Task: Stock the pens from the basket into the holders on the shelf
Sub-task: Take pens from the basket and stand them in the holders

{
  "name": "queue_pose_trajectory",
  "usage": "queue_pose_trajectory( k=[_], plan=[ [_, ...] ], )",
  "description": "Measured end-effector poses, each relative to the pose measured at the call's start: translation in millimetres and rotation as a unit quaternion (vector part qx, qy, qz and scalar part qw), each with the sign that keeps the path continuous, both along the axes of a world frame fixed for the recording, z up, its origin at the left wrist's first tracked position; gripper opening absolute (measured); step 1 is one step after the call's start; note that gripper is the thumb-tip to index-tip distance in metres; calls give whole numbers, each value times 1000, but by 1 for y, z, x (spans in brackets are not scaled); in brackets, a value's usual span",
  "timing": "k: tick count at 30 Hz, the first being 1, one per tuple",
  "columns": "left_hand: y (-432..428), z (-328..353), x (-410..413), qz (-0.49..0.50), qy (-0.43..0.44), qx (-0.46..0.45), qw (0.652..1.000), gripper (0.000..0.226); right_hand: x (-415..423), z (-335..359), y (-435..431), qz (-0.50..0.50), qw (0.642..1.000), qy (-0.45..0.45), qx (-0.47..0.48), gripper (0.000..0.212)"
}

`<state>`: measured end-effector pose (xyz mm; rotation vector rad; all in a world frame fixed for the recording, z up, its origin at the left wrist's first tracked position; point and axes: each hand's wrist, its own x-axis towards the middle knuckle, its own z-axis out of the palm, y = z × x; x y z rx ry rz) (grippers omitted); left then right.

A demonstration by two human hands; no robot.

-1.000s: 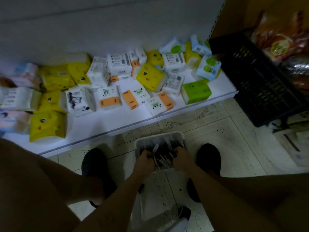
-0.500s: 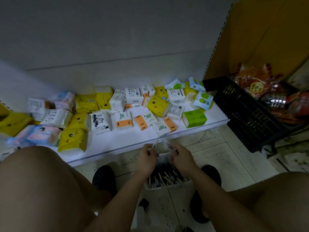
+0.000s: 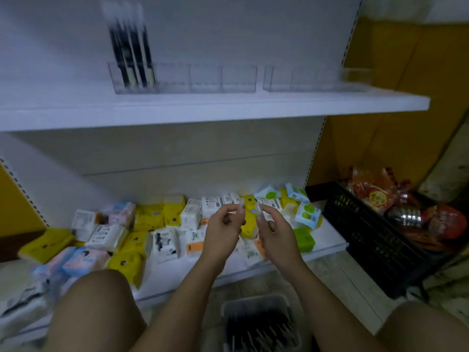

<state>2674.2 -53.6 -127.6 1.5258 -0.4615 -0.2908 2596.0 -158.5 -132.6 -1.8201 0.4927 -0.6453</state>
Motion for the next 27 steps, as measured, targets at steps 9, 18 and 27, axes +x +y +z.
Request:
queue_pose_trajectory(
  k=[9, 18, 27],
  plan=[
    [22, 119, 20, -7, -61, -118, 991, 7, 27, 123, 18, 51, 987, -151, 36, 9],
    [56, 223, 54, -22, -181, -131, 974, 31, 66, 223, 25, 71, 975, -196, -70, 17],
    [80, 297, 103, 56, -285, -84, 953, 34, 117, 300, 36, 124, 963, -233, -59, 31]
  ],
)
